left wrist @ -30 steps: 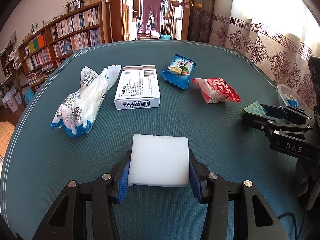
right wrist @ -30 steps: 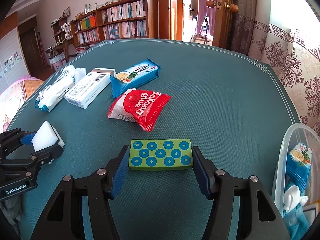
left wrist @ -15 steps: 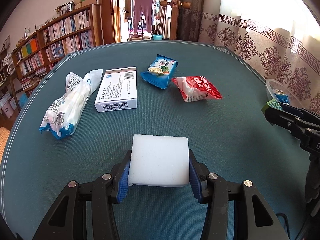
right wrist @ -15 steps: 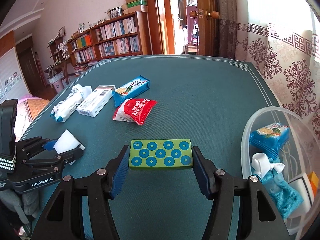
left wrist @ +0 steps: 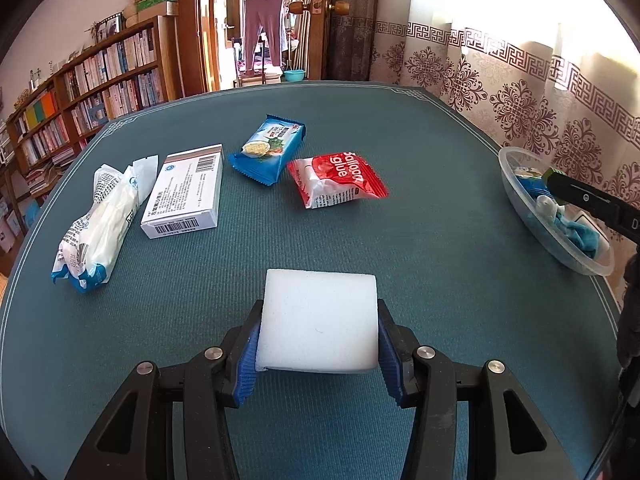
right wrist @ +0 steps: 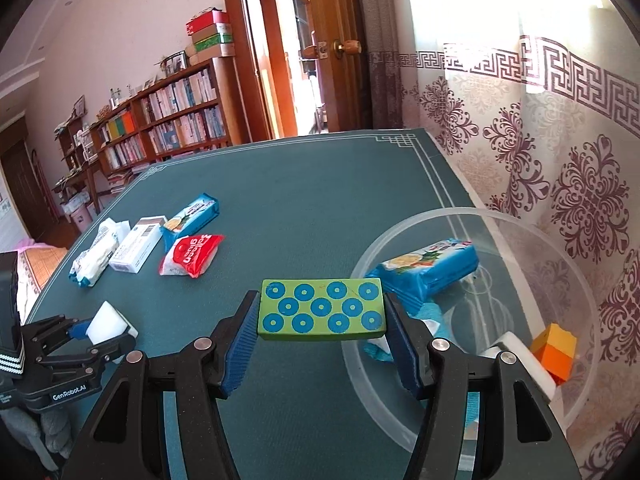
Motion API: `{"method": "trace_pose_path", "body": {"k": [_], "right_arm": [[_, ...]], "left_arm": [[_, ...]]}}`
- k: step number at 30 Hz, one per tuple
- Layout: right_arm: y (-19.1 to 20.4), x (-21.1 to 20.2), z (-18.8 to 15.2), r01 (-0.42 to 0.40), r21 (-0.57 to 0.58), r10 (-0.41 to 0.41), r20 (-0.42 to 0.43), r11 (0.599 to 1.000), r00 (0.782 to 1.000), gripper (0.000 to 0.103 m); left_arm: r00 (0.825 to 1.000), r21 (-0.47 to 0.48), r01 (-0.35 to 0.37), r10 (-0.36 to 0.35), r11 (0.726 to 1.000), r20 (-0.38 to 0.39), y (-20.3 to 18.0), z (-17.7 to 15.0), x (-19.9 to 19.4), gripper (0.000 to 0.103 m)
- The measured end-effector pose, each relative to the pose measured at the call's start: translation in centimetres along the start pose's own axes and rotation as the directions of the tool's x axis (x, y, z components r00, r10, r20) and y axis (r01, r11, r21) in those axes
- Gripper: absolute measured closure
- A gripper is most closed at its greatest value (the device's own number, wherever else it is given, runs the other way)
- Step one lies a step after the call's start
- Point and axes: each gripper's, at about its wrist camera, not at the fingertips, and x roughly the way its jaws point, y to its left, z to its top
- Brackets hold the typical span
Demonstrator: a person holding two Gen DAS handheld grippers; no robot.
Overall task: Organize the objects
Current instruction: 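Carry the green brick with right tool into the bowl while left tool carries the sponge there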
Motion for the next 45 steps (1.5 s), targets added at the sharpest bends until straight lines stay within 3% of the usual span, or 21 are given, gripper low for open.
{"method": "trace_pose_path", "body": {"k": [12, 23, 45], "right_arm": [[-4.3, -0.5, 0.5, 0.116, 0.071, -0.119, 0.031, 0.991, 0.992, 0.042], [-8.0, 0.1, -0.2, 0.194, 0.138, -0.196, 0.000, 0.971, 0.981, 0.042], [-7.0, -1.9, -1.6, 0.206, 0.110, -0.211, 0.036, 0.972, 0.977, 0.041]], "left_arm": [[1.000, 0.033, 0.020, -0.020, 0.999, -0.005, -2.0, 0.4, 0.1, 0.050], [0.999, 0.055, 0.034, -0.034, 0.998, -0.014, -3.4, 0.7, 0.4, 0.050], [0.997, 0.079, 0.072, -0.072, 0.994, -0.010, -5.4, 1.6, 0.4, 0.050]]}}
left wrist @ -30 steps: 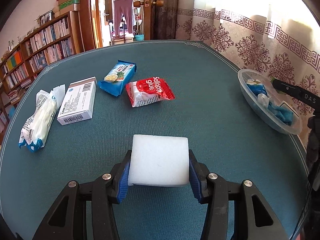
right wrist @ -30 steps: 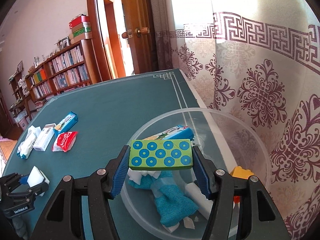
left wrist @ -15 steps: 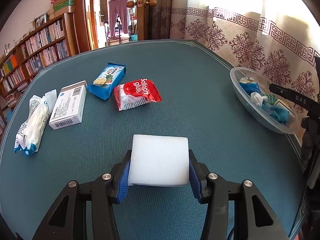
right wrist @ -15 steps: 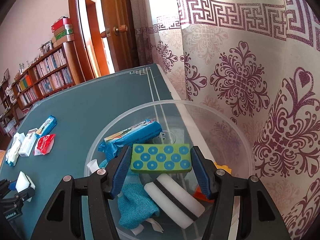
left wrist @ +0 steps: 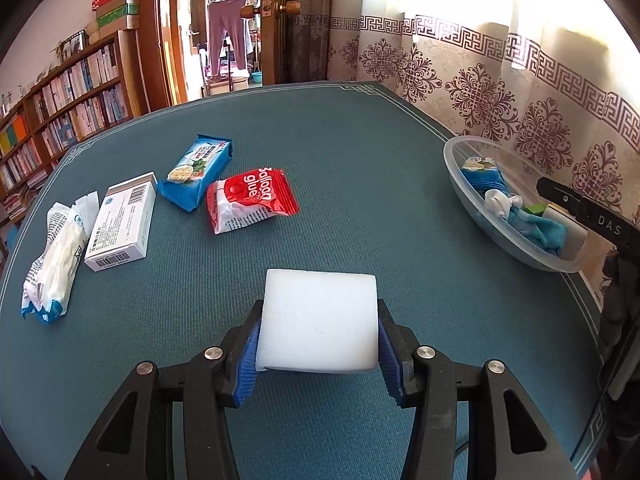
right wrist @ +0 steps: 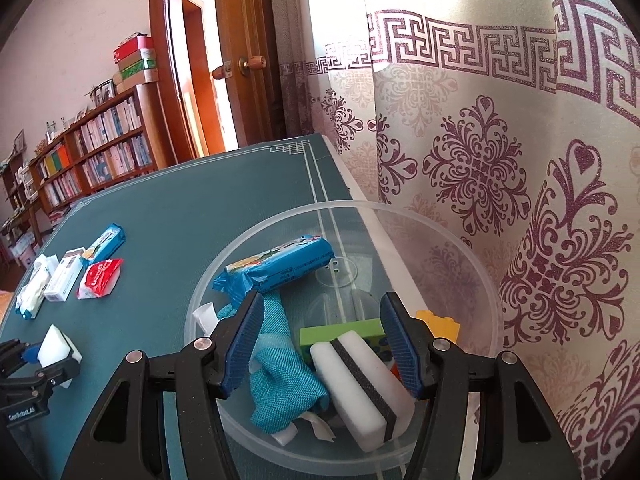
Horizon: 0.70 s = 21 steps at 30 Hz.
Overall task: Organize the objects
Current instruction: 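Carry the green brick with right tool into the bowl while left tool carries the sponge there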
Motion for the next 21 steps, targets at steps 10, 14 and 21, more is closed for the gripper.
{"method": "trace_pose_path", "body": {"k": [10, 14, 21], "right_arm": [[0.3, -2.6, -1.7, -0.031, -0.017, 0.031, 0.010, 0.999, 0.999, 0.041], [0.2, -3.4, -2.3, -0.038, -0.019, 0.038, 0.013, 0.999, 0.999, 0.041], [0.0, -4.4, -3.5, -0.032, -0.038, 0.033, 0.016, 0.999, 0.999, 0.041]], "left_arm": [[0.999, 0.052, 0.032, -0.033, 0.998, 0.023, -2.7, 1.8, 0.1, 0.050], [0.998, 0.077, 0.049, -0.051, 0.996, 0.034, -4.1, 2.8, 0.1, 0.050], [0.996, 0.134, 0.069, -0.077, 0.989, 0.053, -6.7, 4.4, 0.1, 0.050]]}}
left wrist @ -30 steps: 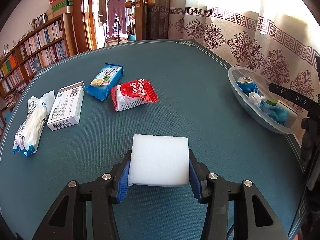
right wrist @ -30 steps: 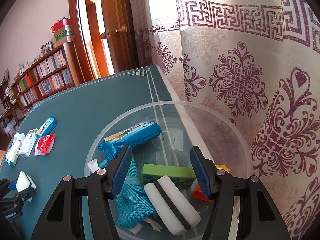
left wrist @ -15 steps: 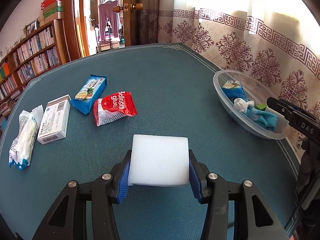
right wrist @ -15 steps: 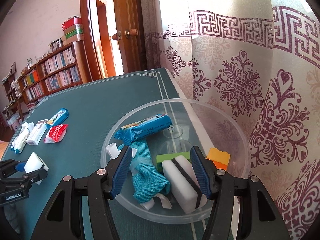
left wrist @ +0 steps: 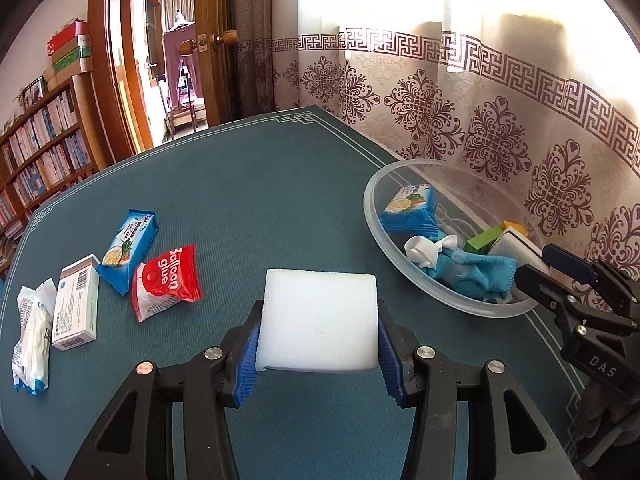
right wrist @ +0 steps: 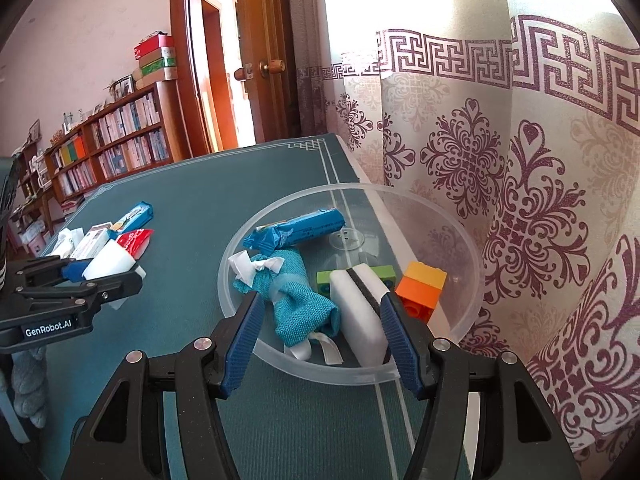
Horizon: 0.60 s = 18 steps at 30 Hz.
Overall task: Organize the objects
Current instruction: 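Carry the green brick with right tool into the bowl while left tool carries the sponge there, then open both tools to release the brick and sponge into the bowl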
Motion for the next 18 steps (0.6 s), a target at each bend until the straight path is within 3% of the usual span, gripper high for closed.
{"method": "trace_pose_path", "body": {"k": [12, 18], "right_arm": [[-0.9, -1.3, -0.5, 0.016, 0.009, -0.017, 0.042, 1.000, 0.999, 0.041], [-0.9, -1.7, -0.5, 0.018, 0.007, -0.018, 0.061, 1.000, 0.998, 0.041]], "left_arm": [[0.996, 0.096, 0.054, -0.060, 0.994, 0.060, -4.8, 4.1, 0.4, 0.050], [0.992, 0.119, 0.108, -0.114, 0.987, 0.049, -6.9, 6.2, 1.9, 0.050]]}}
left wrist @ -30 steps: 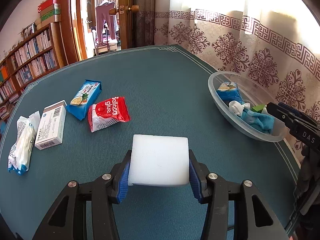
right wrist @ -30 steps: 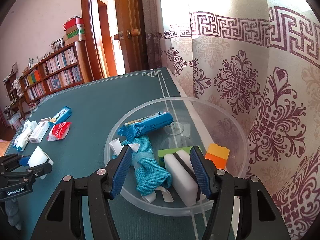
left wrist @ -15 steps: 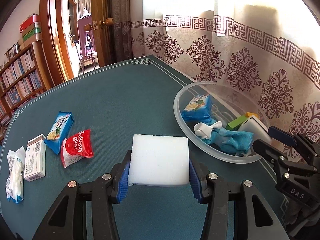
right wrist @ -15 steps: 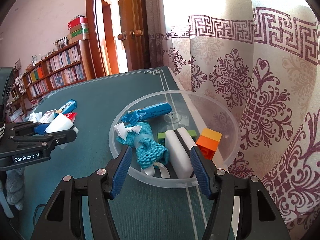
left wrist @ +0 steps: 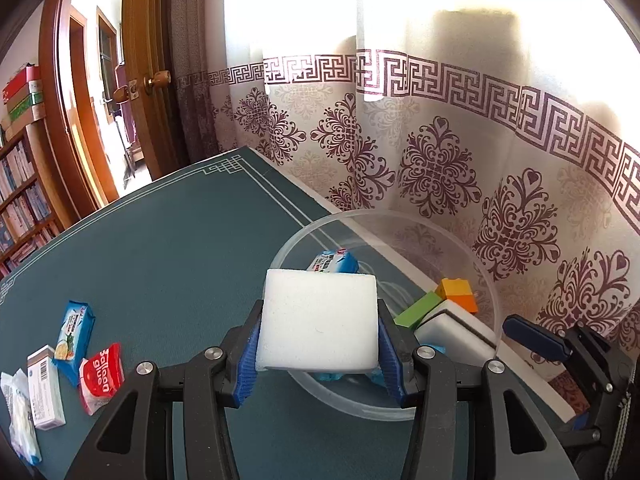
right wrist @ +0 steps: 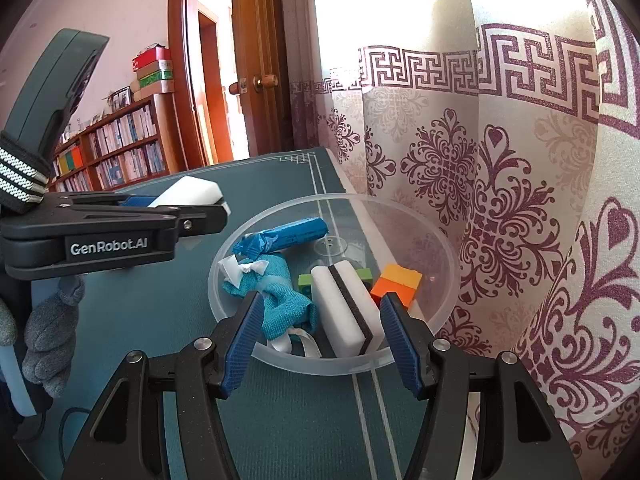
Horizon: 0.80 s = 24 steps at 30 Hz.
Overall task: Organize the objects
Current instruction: 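Open both tools to release the brick and sponge into the bowl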
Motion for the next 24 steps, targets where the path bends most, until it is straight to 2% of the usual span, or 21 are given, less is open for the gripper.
{"method": "trace_pose_path", "body": {"k": [5, 8, 9, 10, 12, 24], "right_arm": [[0.2, -0.1, -0.1, -0.010, -0.003, 0.010, 0.005, 1.000, 1.000, 0.041], [0.1, 0.1, -0.2, -0.010, -0.001, 0.010, 0.004, 1.000, 1.000, 0.041], [0.1, 0.1, -0.2, -0.005, -0.002, 0.005, 0.004, 1.000, 1.000, 0.041], [0.1, 0.2, -0.3, 0.002, -0.004, -0.002, 0.007, 1.000, 1.000, 0.041], [0.1, 0.3, -0.3, 0.013, -0.011, -0.013, 0.011, 1.000, 1.000, 0.041], [0.8, 0.3, -0.5, 0.024, -0.039, -0.024, 0.017, 0.999, 1.000, 0.041]], "left_arm": [[1.000, 0.044, 0.029, -0.029, 0.999, -0.008, -1.9, 0.8, 1.6, 0.050], [0.998, 0.056, 0.068, -0.068, 0.996, -0.010, -2.4, 1.5, 2.4, 0.046], [0.997, 0.053, 0.075, -0.075, 0.996, -0.010, -2.5, 1.8, 2.6, 0.037], [0.997, 0.044, 0.079, -0.079, 0.996, -0.005, -2.4, 2.0, 2.7, 0.024], [0.997, 0.021, 0.080, -0.080, 0.997, 0.019, -2.0, 2.3, 2.6, 0.016], [1.000, -0.060, 0.010, -0.010, 0.998, -0.009, 1.4, 0.2, 1.9, 0.014]]}}
